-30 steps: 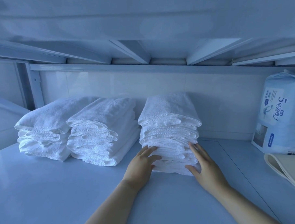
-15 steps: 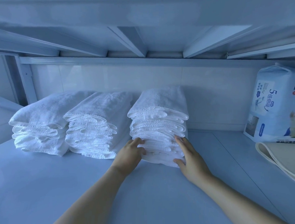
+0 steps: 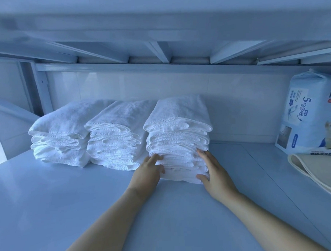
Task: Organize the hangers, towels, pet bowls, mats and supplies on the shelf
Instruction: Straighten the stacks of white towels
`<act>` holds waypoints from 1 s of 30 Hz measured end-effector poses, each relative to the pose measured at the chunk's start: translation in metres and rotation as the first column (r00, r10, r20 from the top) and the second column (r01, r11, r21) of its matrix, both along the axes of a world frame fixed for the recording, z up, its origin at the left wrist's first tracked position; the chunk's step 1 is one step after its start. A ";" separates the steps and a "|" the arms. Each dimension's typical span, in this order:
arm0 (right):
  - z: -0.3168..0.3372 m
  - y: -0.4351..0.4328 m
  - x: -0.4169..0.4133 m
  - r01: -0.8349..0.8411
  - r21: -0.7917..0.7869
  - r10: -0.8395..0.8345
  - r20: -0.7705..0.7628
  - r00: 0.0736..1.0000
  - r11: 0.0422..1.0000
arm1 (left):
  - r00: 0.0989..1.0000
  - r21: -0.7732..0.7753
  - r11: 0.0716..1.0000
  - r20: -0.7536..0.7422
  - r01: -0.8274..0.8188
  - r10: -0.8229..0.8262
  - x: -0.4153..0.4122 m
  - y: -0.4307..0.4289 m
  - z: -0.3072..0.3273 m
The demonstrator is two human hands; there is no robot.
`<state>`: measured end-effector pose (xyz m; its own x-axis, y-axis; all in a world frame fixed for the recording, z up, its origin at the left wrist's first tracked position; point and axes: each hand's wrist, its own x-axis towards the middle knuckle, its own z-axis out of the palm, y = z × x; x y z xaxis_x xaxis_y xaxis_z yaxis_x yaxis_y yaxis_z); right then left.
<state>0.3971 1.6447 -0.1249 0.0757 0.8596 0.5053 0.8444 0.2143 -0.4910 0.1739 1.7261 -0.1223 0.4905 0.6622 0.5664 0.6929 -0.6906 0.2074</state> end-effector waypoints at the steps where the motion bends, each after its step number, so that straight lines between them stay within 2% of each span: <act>1: 0.000 0.000 0.000 0.003 0.000 -0.003 -0.001 1.000 1.000 | 1.000 0.008 1.000 -0.013 -0.014 0.014 0.002 -0.003 0.001; 4: 0.001 0.004 -0.001 0.009 -0.010 -0.009 -0.012 1.000 1.000 | 0.993 -0.002 0.997 -0.092 -0.076 0.075 0.005 -0.008 0.004; 6: 0.003 0.007 -0.001 0.005 -0.021 -0.005 -0.015 1.000 1.000 | 0.991 0.012 0.995 -0.092 -0.096 0.097 0.003 -0.008 0.003; 8: 0.005 0.009 0.000 -0.008 -0.025 0.008 -0.014 1.000 1.000 | 0.996 0.068 0.995 -0.055 -0.072 0.075 0.000 -0.007 0.002; 14: 0.004 0.000 -0.003 -0.077 -0.029 0.077 0.010 0.997 0.997 | 0.990 0.243 0.969 -0.120 -0.040 0.071 0.002 -0.004 0.004; 18: 0.008 -0.003 -0.004 0.044 0.092 -0.043 -0.016 0.999 0.995 | 0.979 0.312 0.950 -0.197 0.005 0.060 0.006 -0.004 0.006; 20: 0.011 -0.004 -0.005 0.068 0.073 -0.068 -0.015 0.998 0.995 | 0.973 0.352 0.936 -0.222 0.017 0.066 0.006 -0.001 0.006; 25: 0.009 0.002 -0.006 0.023 -0.024 -0.020 0.120 0.993 0.999 | 0.969 0.335 0.942 -0.238 0.015 0.069 0.007 0.008 0.002; 30: 0.009 0.016 -0.009 0.067 -0.044 -0.061 0.137 0.989 0.997 | 0.978 0.236 0.971 -0.208 0.030 0.020 0.006 0.018 0.005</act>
